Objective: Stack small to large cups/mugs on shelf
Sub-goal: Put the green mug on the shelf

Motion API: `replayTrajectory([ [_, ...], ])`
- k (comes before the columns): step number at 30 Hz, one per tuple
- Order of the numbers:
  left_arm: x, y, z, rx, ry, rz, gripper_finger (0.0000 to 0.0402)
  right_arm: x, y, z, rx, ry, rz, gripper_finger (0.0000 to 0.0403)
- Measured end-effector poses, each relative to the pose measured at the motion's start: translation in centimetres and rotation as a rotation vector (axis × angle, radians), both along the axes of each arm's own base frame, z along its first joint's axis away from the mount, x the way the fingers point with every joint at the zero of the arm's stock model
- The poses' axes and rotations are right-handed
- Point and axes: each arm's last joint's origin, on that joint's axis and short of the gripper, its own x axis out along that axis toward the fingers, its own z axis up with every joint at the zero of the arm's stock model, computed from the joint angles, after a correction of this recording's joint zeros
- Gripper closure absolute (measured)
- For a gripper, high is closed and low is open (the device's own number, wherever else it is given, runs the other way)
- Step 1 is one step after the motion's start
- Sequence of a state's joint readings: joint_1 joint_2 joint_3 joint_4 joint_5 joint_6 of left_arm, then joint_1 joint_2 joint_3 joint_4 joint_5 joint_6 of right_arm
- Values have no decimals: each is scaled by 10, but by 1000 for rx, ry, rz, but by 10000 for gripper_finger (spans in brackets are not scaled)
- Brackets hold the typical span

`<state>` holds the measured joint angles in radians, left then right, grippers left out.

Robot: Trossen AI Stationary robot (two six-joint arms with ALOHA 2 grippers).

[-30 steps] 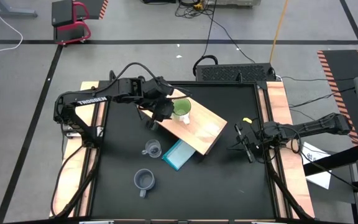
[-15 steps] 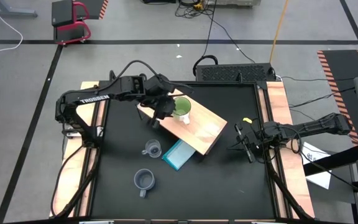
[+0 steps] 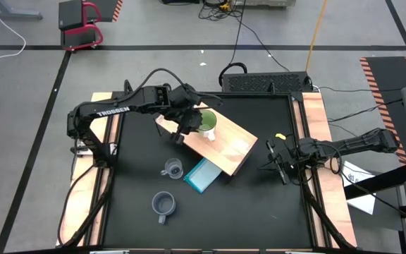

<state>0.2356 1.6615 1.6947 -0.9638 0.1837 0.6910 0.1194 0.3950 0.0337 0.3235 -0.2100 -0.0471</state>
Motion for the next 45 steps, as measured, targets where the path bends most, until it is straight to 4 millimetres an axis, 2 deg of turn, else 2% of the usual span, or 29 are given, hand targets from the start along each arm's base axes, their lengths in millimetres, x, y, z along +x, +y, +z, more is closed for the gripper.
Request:
replayTrajectory([
  [9,0,1,0,-6,-1,-1,269,0,0,0,1,0,0,403],
  [22,0,2,0,-13,0,9,390,0,0,0,2,0,0,403],
  [28,0,2,-1,10,7,-23,381,0,0,0,2,-1,0,403],
  [31,-2,2,-2,47,19,-73,392,0,0,0,3,-1,0,403],
  [39,-16,2,3,177,85,-155,393,0,0,0,9,0,0,403],
  [45,-32,8,36,145,49,-193,391,0,0,2,11,-16,-1,403],
])
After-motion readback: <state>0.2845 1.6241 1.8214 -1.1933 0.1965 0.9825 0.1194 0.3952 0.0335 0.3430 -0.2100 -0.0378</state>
